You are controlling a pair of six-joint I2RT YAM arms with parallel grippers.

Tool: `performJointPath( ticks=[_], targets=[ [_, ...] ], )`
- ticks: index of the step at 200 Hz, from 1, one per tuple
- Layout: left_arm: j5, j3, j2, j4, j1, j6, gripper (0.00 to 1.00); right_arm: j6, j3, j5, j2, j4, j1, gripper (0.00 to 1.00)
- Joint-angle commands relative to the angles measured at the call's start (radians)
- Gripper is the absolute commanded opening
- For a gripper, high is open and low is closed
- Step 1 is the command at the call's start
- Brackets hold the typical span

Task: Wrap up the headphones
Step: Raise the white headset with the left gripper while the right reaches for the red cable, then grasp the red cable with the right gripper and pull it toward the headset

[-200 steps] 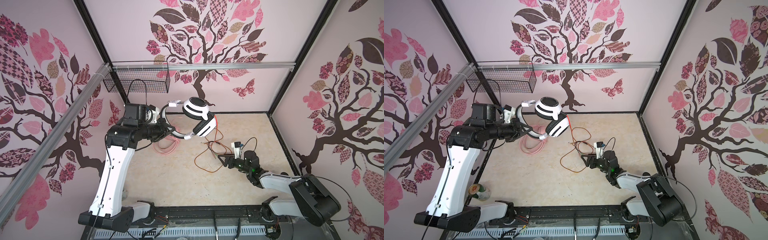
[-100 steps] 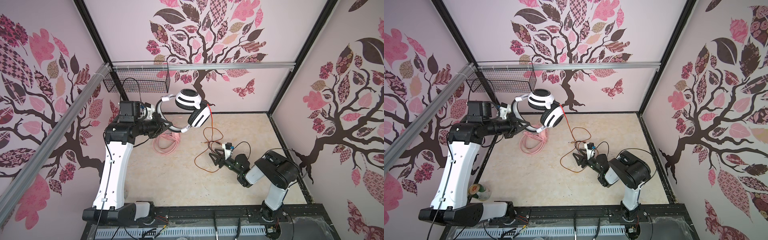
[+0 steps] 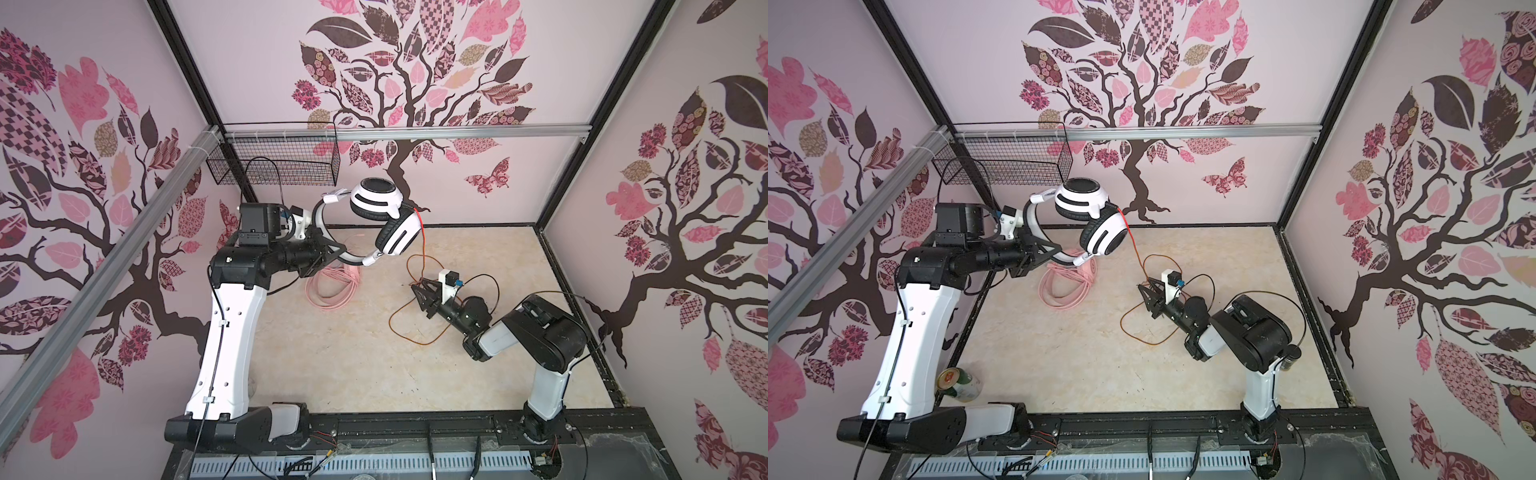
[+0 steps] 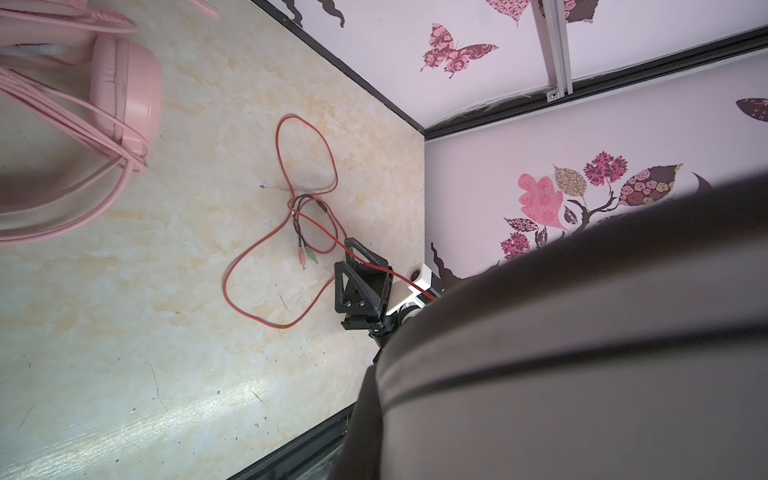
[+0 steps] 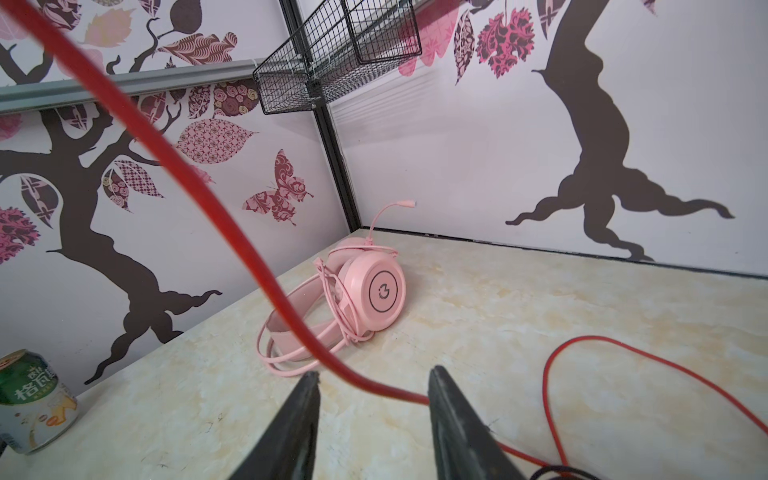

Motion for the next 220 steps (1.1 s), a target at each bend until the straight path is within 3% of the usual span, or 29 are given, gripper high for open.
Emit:
performJointPath(
  ticks=[1,48,86,97,118,139,148,157,193,220],
  targets=[
    [0.054,-0.015,-0.032,0.056,0.003,-0.015,0.0,-0.008,0.028,-0.002,0.012,0.125,0.002,0.43],
    [0.058,-0.014,-0.038,0.057,0.002,-0.019,0.0,-0.013,0.031,0.004,0.007,0.125,0.002,0.39],
    [0.056,-0.027,-0.038,0.053,0.002,-0.017,0.0,-0.018,0.014,-0.021,-0.02,0.125,0.002,0.05],
    [0.047,-0.039,-0.037,0.053,0.002,-0.013,0.0,-0.022,-0.01,-0.02,-0.042,0.124,0.002,0.0],
    [0.041,-0.076,-0.038,0.049,0.003,0.003,0.0,-0.033,-0.081,-0.01,-0.125,0.075,0.003,0.0],
    [0.009,-0.108,-0.036,0.046,0.003,0.024,0.0,-0.071,-0.087,-0.038,-0.302,-0.345,0.005,0.0],
    [-0.02,-0.117,-0.035,0.039,0.003,0.04,0.0,-0.135,-0.057,-0.056,-0.399,-0.624,0.016,0.0],
    [-0.066,-0.12,-0.032,0.025,0.004,0.061,0.0,-0.195,-0.049,-0.035,-0.466,-0.784,0.035,0.0],
    [-0.414,-0.124,-0.02,-0.074,-0.004,0.16,0.0,-0.311,-0.062,0.113,-0.771,-1.288,0.076,0.0],
    [-0.57,-0.173,-0.038,-0.068,-0.043,0.18,0.0,-0.37,-0.016,0.245,-0.934,-1.571,0.075,0.0]
  ],
)
